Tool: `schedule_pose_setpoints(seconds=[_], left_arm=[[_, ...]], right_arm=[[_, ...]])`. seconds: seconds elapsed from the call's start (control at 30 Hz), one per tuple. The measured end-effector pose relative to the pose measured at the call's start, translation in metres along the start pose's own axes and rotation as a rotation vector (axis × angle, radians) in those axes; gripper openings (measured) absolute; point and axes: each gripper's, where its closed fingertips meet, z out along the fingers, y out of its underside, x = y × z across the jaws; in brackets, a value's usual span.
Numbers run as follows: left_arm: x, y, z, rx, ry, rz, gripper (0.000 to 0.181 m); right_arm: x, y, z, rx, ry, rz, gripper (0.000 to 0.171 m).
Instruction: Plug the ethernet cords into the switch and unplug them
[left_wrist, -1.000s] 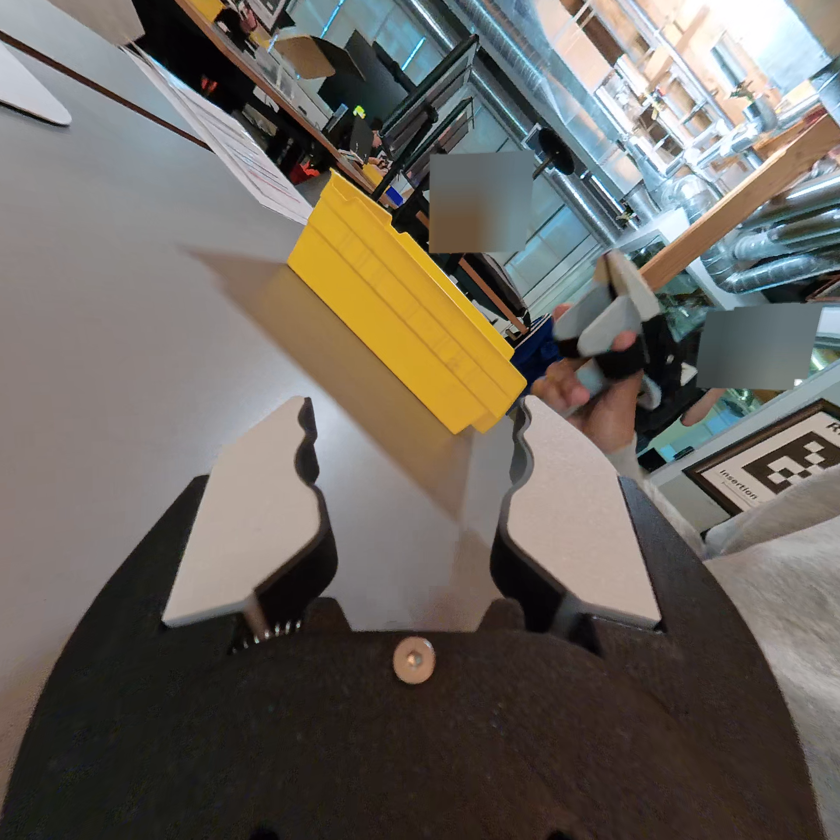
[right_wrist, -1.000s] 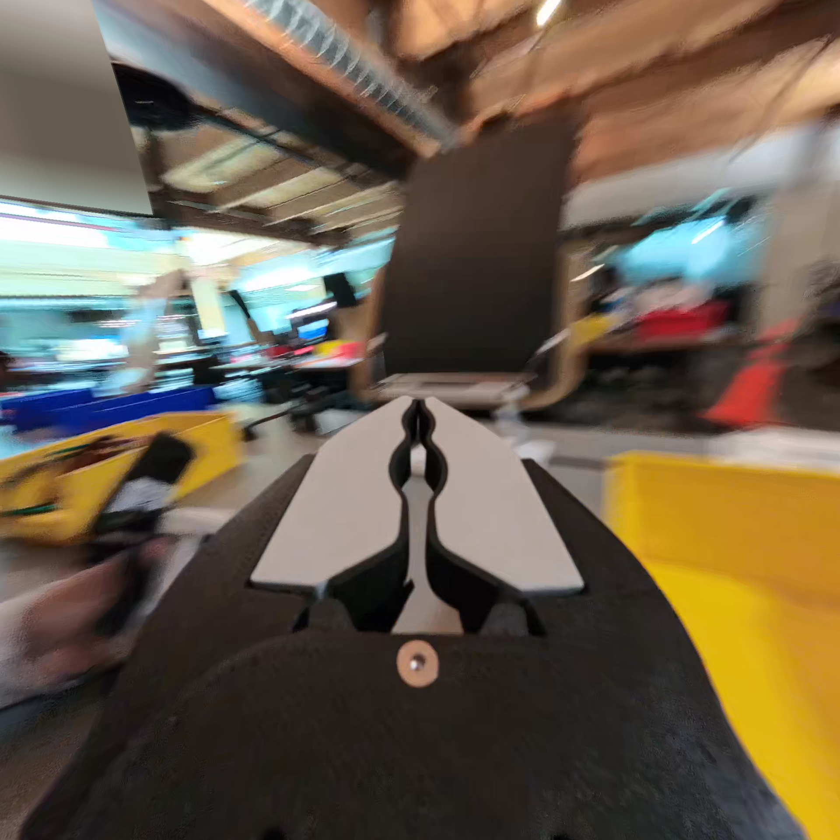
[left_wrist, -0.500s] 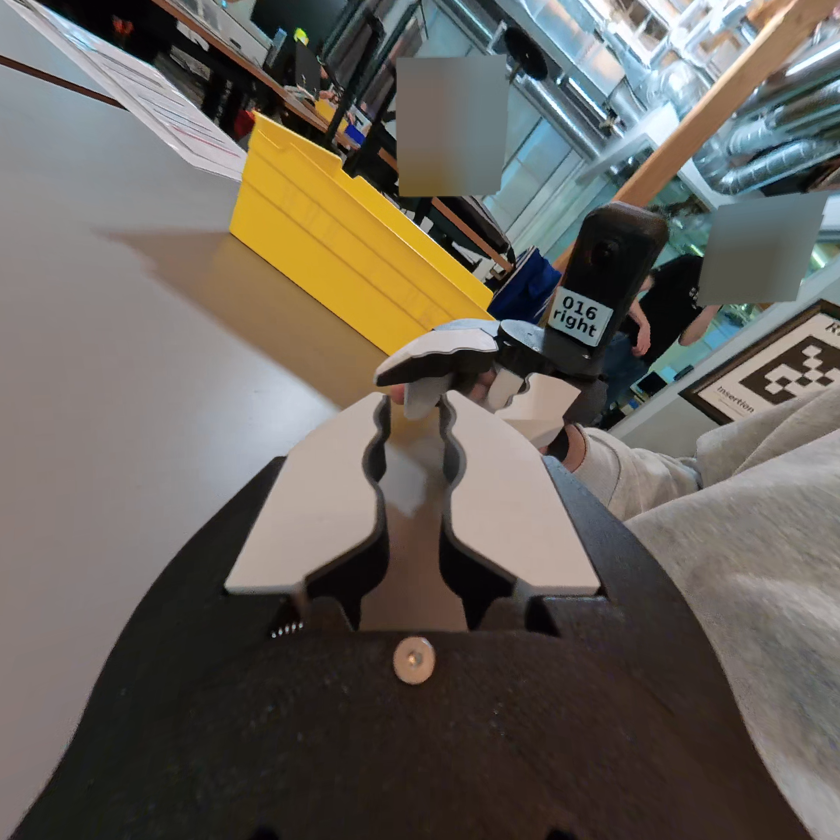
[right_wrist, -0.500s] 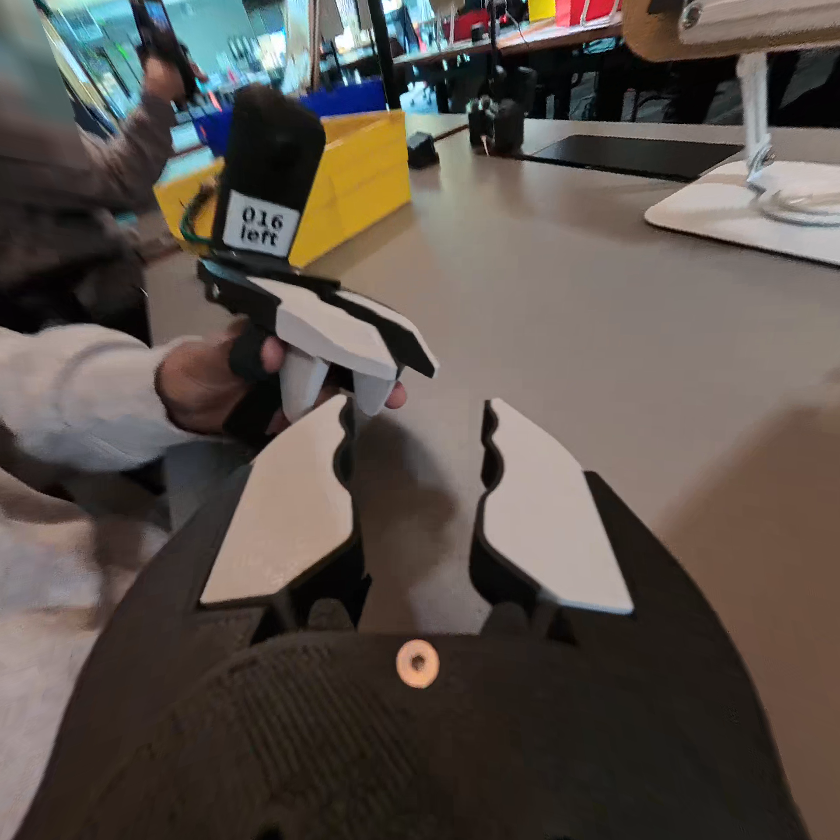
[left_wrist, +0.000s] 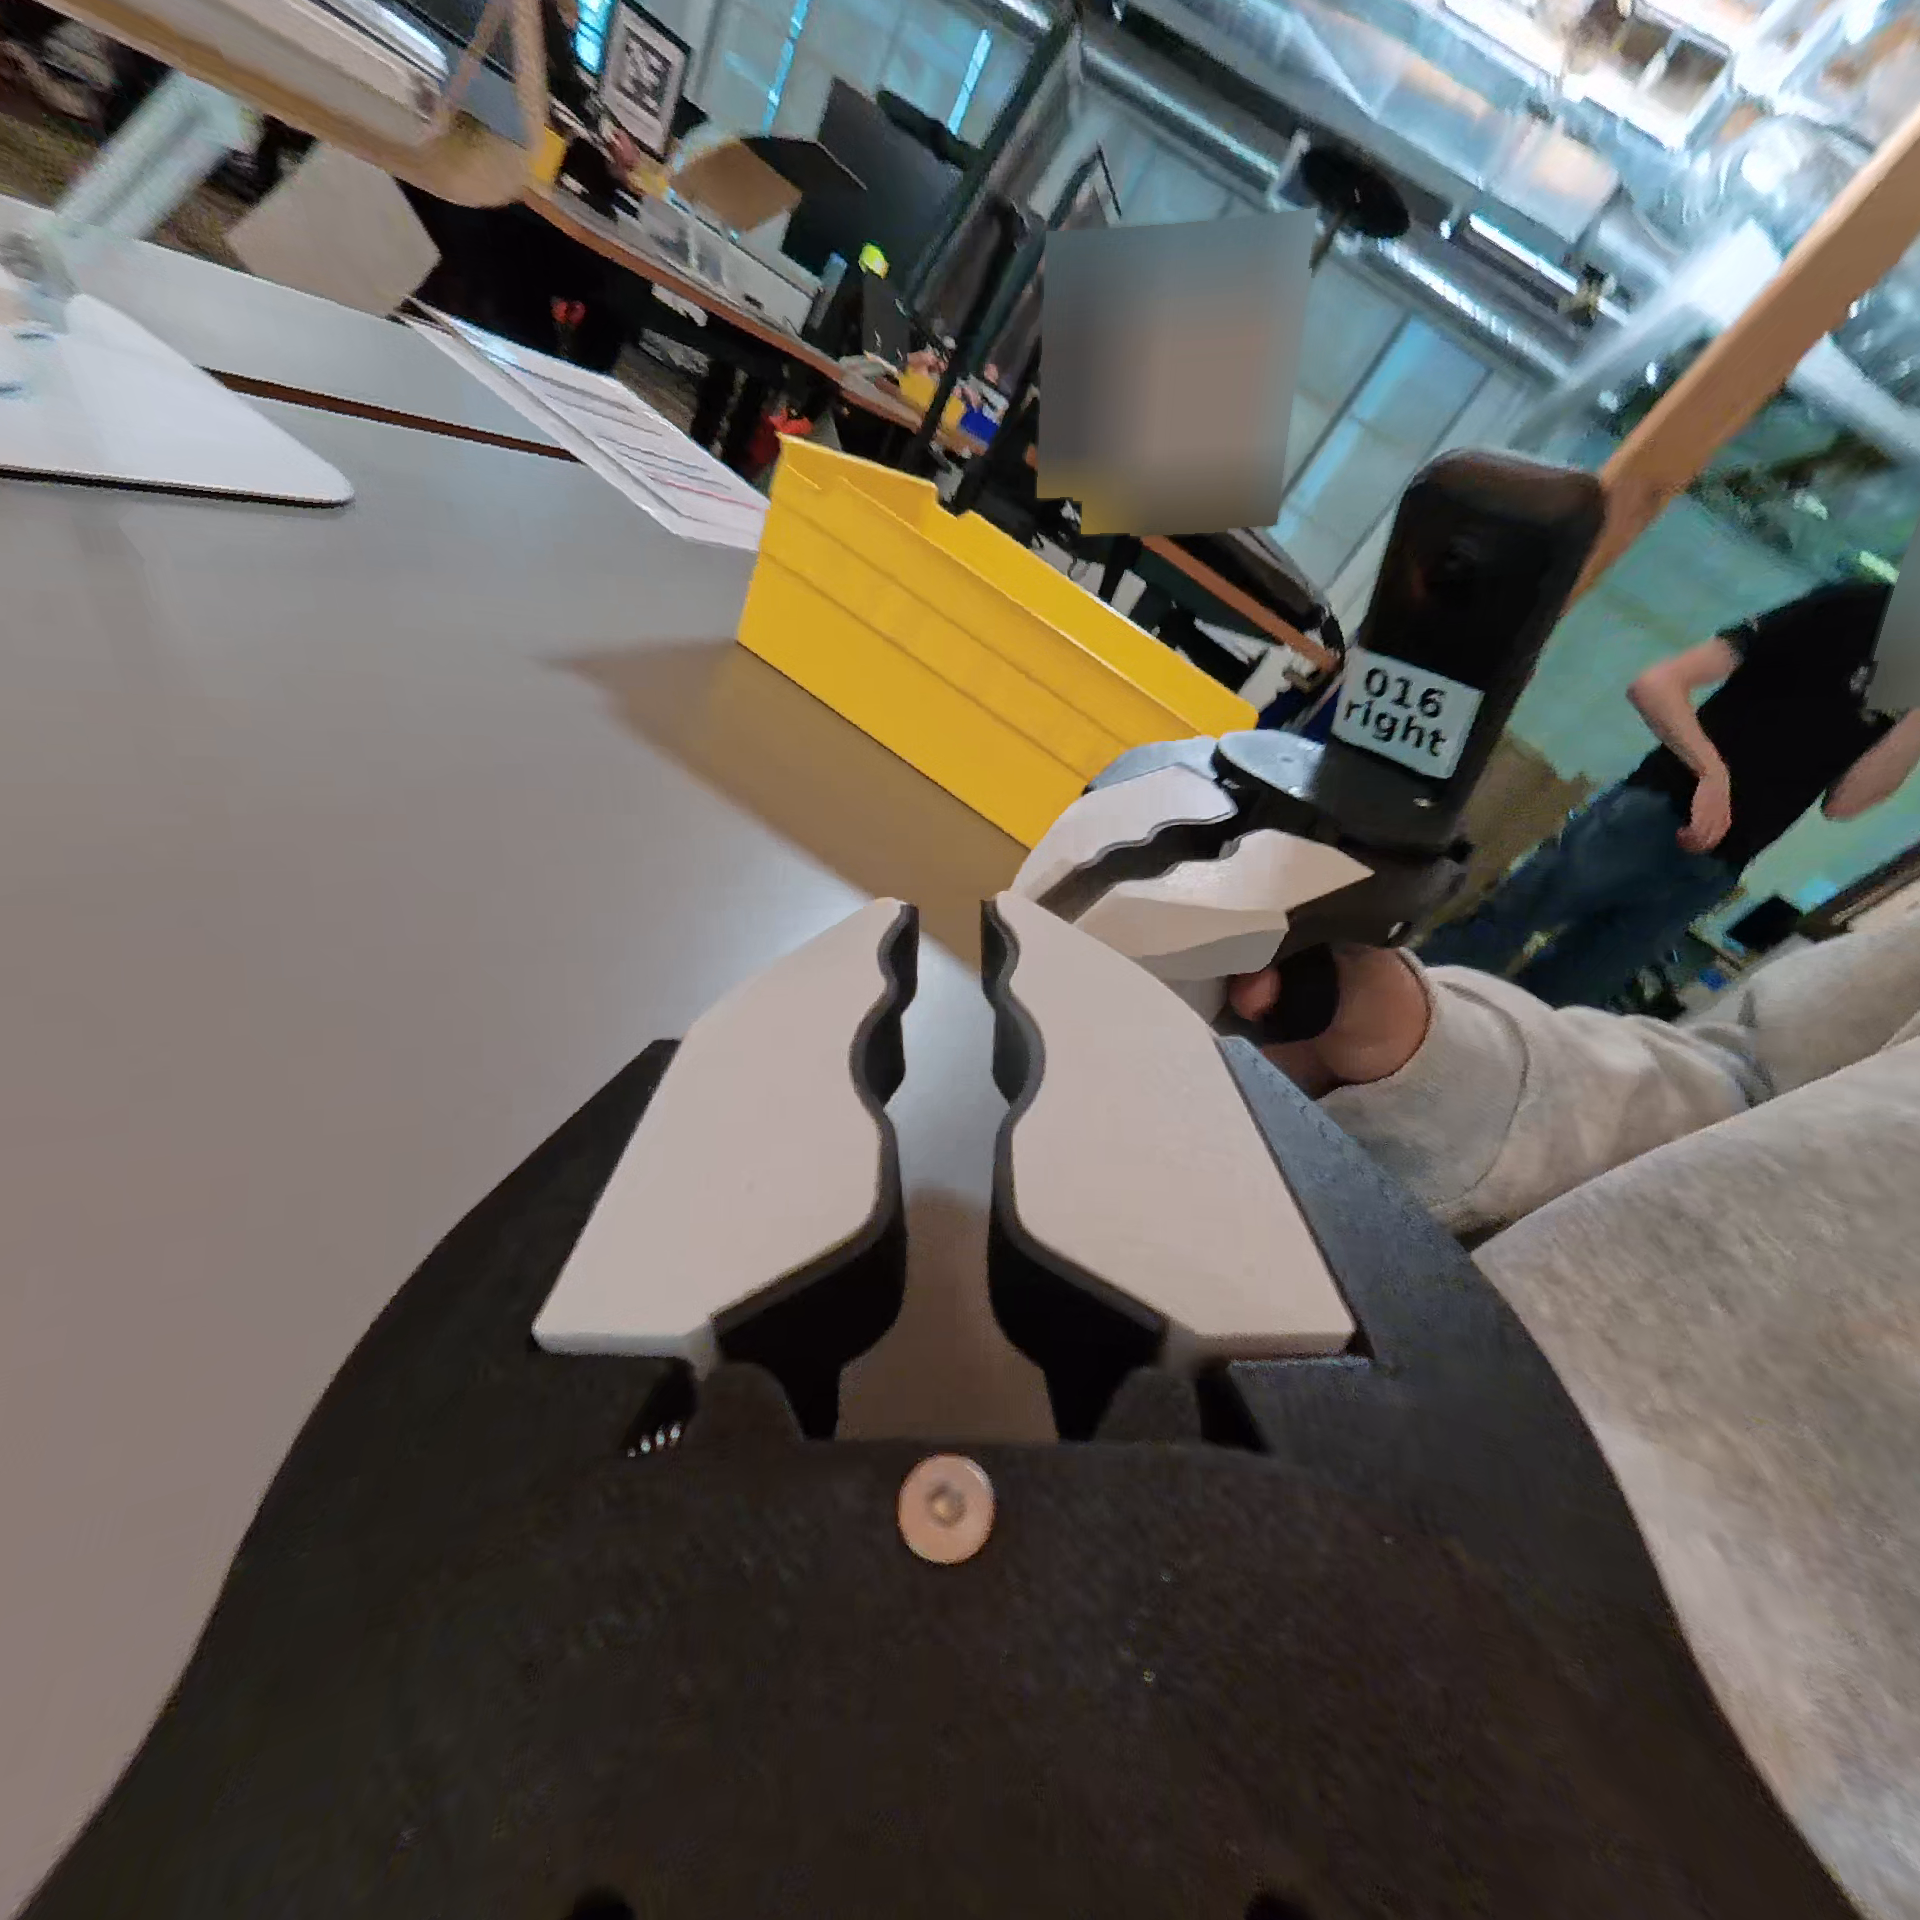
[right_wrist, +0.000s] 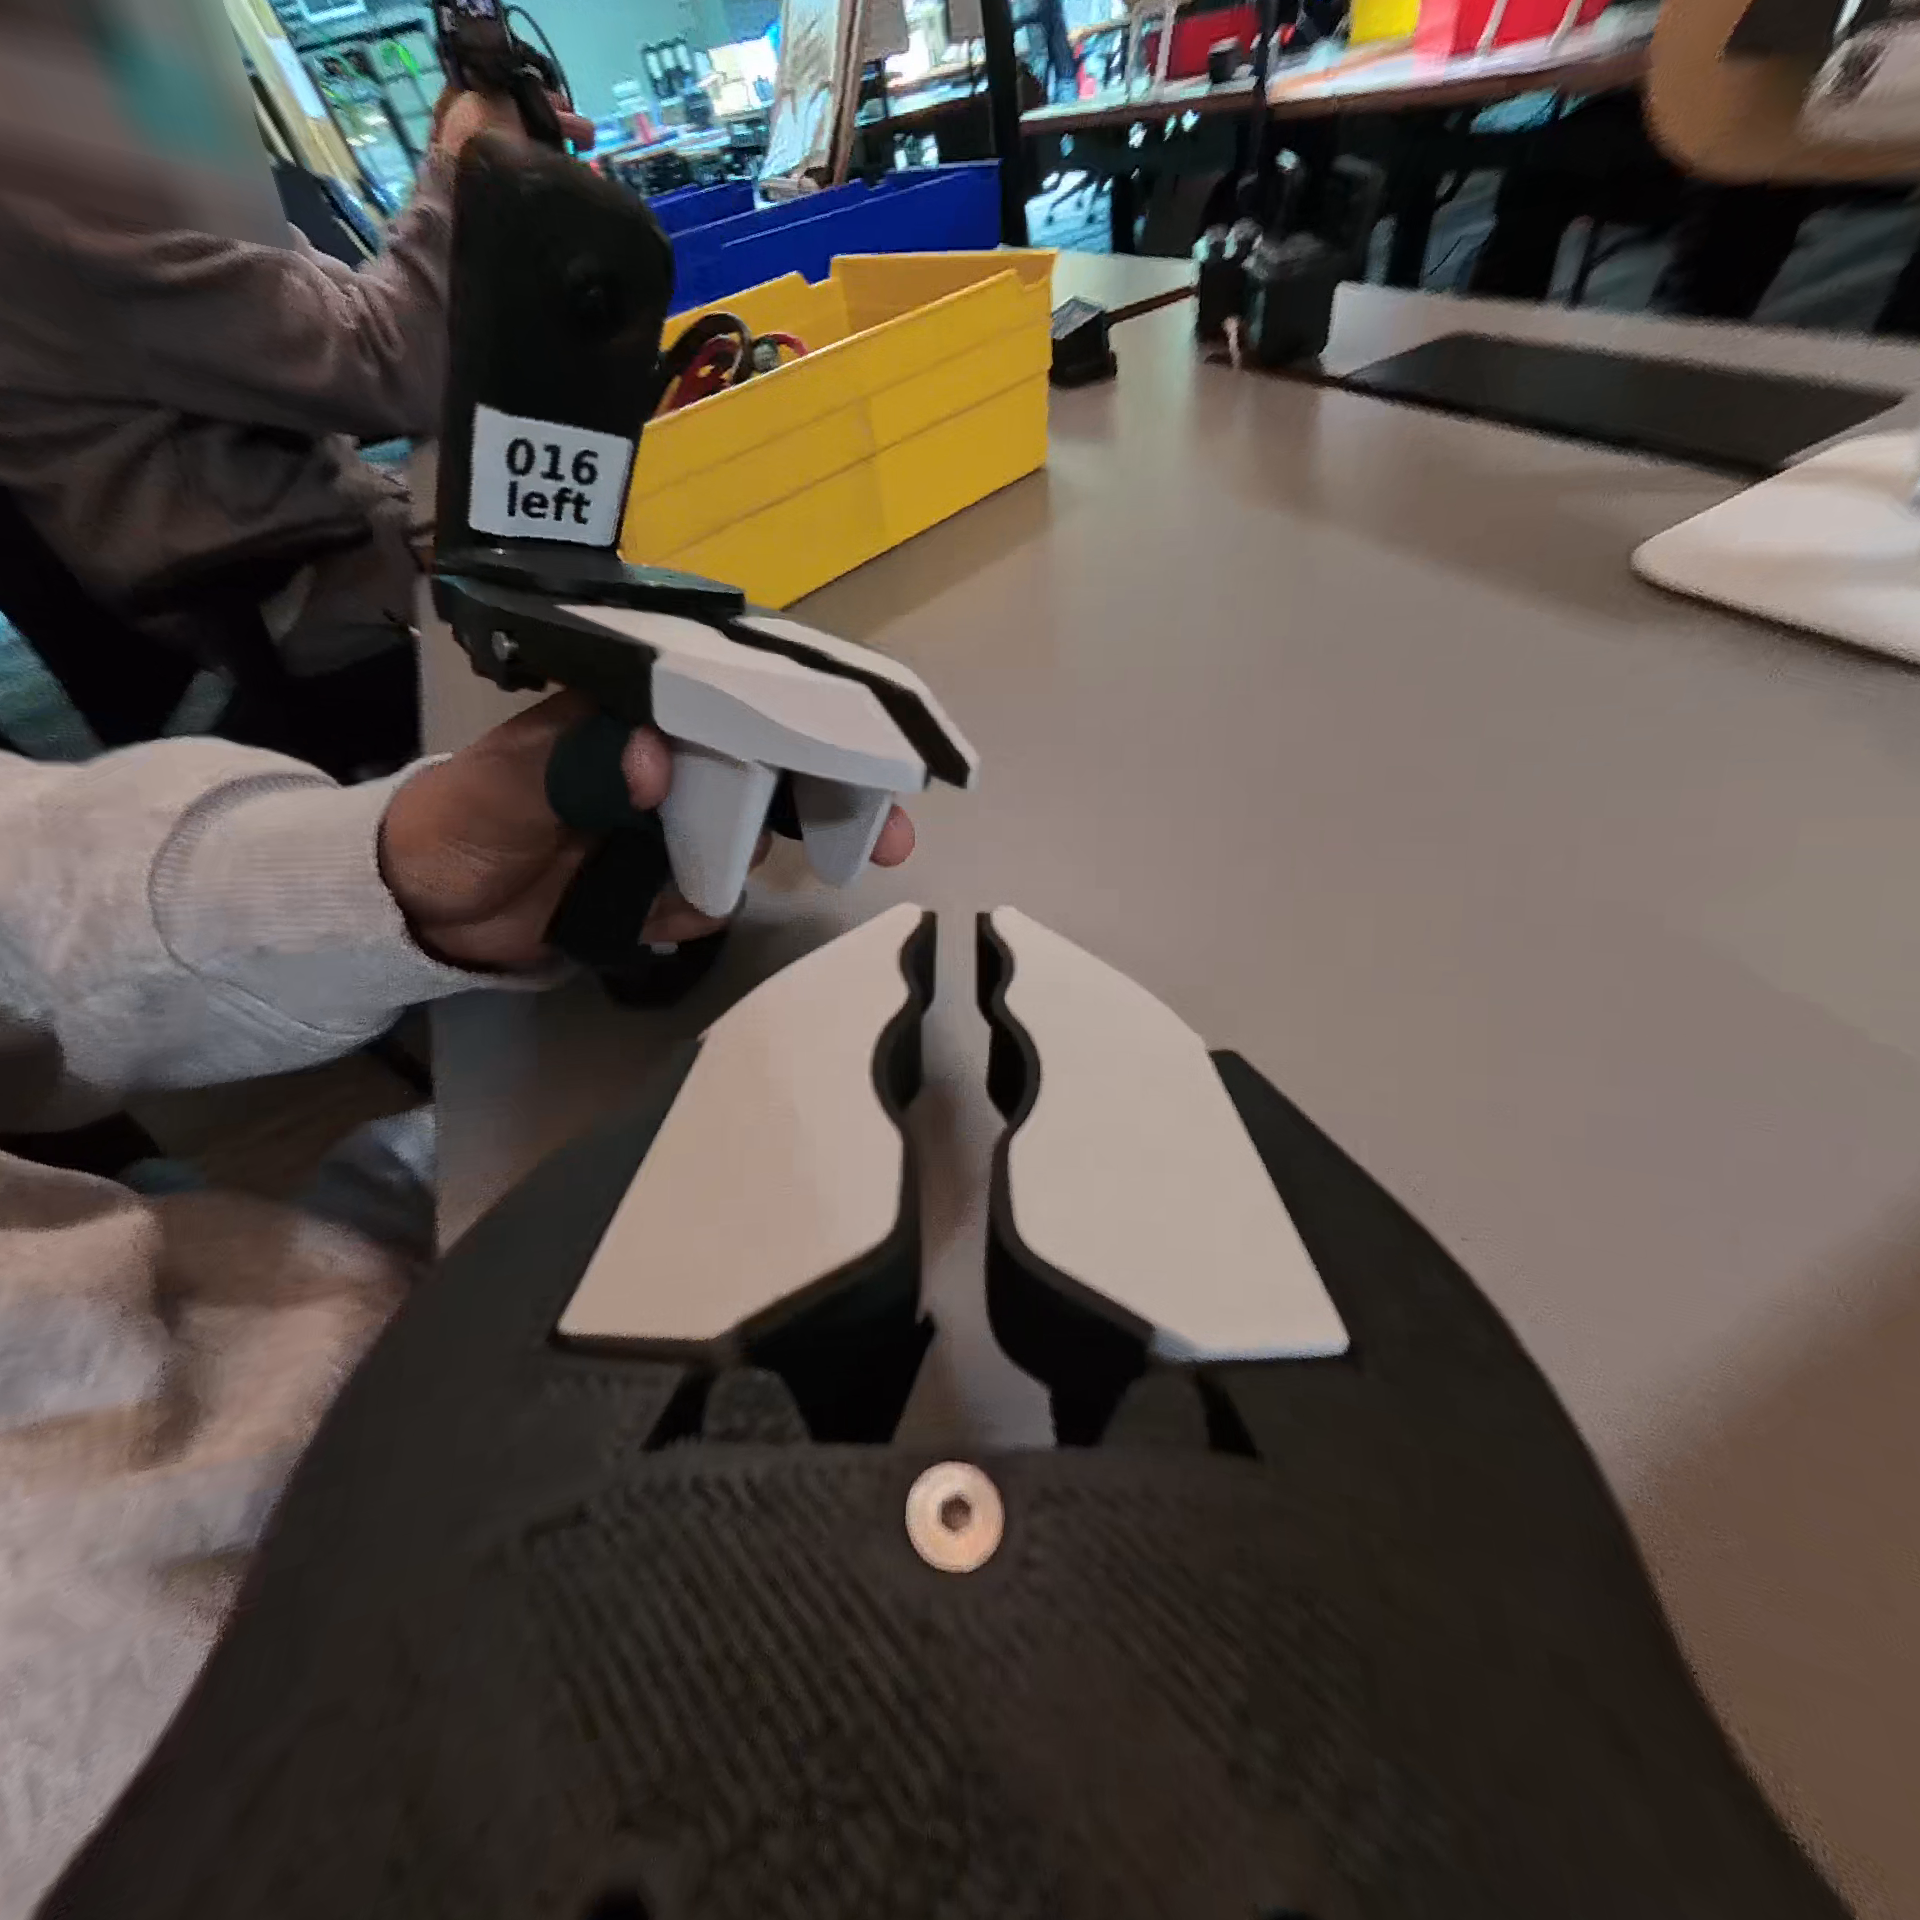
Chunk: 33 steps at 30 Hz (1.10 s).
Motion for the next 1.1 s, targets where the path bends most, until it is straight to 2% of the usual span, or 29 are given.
schedule_pose_setpoints(seconds=[0.03,0.3,0.37,0.43,0.47,0.57,0.6,0.63,0.67,0.73,0.8,0.87,0.93,1.1], left_arm=[[-0.002,-0.002,-0.007,0.018,-0.015,-0.011,0.012],[-0.017,-0.026,-0.072,0.151,-0.210,0.022,0.023],[-0.013,-0.050,-0.095,0.200,-0.218,-0.002,0.020],[-0.005,-0.093,-0.121,0.252,-0.190,-0.021,0.030],[-0.009,-0.115,-0.135,0.248,-0.227,-0.009,0.038],[-0.047,-0.176,-0.188,0.170,-0.508,0.131,0.043],[-0.072,-0.190,-0.210,0.103,-0.656,0.155,0.035],[-0.102,-0.200,-0.234,0.022,-0.797,0.135,0.030],[-0.131,-0.206,-0.254,-0.053,-0.883,0.082,0.035],[-0.192,-0.201,-0.289,-0.173,-0.985,-0.118,0.045],[-0.243,-0.179,-0.315,-0.284,-1.049,-0.327,0.052],[-0.281,-0.153,-0.341,-0.411,-1.154,-0.440,0.050],[-0.305,-0.129,-0.364,-0.557,-1.280,-0.494,0.041],[-0.332,-0.093,-0.384,-0.748,-1.356,-0.642,0.059]], right_arm=[[-0.002,0.000,0.005,-0.004,-0.027,0.028,0.009],[-0.020,-0.004,0.042,-0.038,-0.175,0.072,0.014],[-0.022,-0.004,0.046,-0.041,-0.188,0.072,0.014],[-0.022,-0.003,0.047,-0.042,-0.188,0.073,0.015],[-0.021,-0.002,0.047,-0.043,-0.188,0.080,0.015],[-0.019,-0.005,0.045,-0.030,-0.200,0.123,0.016],[-0.018,-0.007,0.043,-0.019,-0.203,0.140,0.016],[-0.017,-0.009,0.041,-0.005,-0.204,0.156,0.016],[-0.015,-0.012,0.039,0.011,-0.203,0.171,0.017],[-0.011,-0.015,0.033,0.036,-0.197,0.200,0.017],[-0.006,-0.017,0.028,0.052,-0.187,0.227,0.018],[-0.002,-0.018,0.023,0.069,-0.178,0.257,0.018],[0.004,-0.018,0.018,0.084,-0.161,0.279,0.019],[0.022,-0.015,0.003,0.117,-0.099,0.322,0.019]])
